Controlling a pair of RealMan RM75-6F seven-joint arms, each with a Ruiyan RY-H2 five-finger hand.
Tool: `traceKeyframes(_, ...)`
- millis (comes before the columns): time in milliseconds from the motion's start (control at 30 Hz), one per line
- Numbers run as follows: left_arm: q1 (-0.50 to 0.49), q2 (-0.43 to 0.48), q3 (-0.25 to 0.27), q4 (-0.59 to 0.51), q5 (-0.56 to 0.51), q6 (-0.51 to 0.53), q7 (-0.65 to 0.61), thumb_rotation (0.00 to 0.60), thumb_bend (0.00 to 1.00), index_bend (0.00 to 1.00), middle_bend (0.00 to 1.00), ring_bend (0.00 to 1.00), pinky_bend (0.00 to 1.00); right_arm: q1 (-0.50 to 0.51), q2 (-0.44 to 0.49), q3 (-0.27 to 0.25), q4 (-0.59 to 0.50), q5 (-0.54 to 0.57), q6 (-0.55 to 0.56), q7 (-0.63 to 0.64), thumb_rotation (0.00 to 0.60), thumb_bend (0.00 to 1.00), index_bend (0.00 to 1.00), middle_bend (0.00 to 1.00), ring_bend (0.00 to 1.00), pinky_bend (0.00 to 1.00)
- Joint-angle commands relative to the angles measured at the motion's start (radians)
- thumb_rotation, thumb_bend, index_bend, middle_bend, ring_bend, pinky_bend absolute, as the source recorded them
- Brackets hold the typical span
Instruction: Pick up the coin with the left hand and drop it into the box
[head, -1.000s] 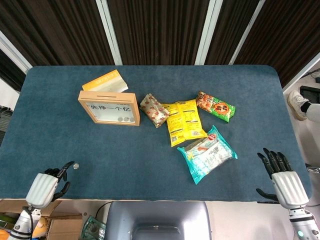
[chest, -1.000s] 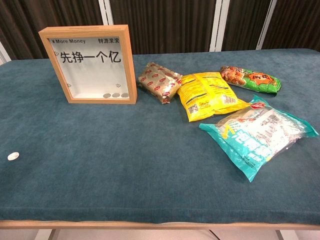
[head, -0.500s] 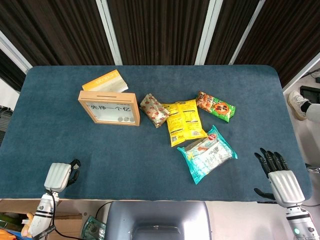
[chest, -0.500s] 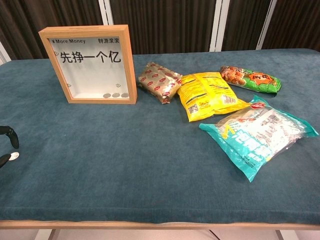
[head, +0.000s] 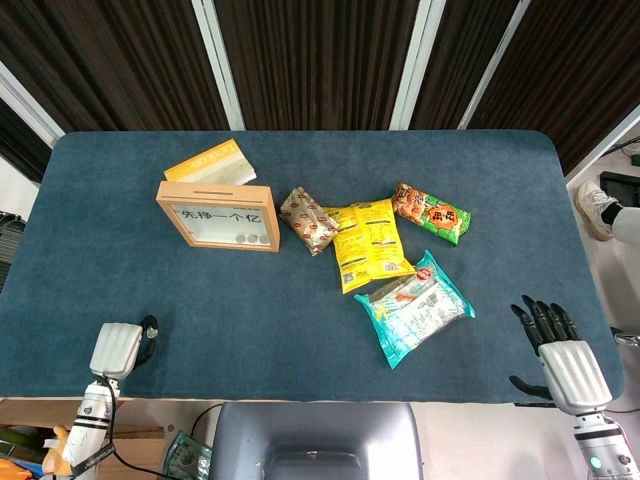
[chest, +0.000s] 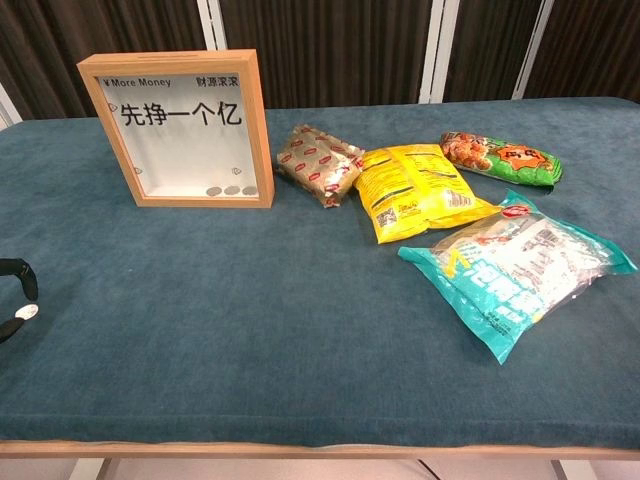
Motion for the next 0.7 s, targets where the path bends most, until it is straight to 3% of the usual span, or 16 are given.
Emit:
traceKeyframes(33, -0.001, 0.004, 0.003, -0.010, -0.004, -0.006, 0.011, 0.600, 0.35, 0.47, 1.00, 1.00, 1.00, 0.000, 0.000, 0.000, 0.000, 0.000, -0.001, 0.000, 0.600, 0.18, 0.00, 0.00, 0.00, 0.00)
traceKeyframes(700, -0.016, -0.010, 0.003, 0.007, -0.037, -0.042, 0.066, 0.600, 0.35, 0.46, 1.00, 1.00, 1.00, -0.001, 0.003, -0.001, 0.001, 0.001, 0.004, 0.005, 0.600, 0.18, 0.00, 0.00, 0.00, 0.00)
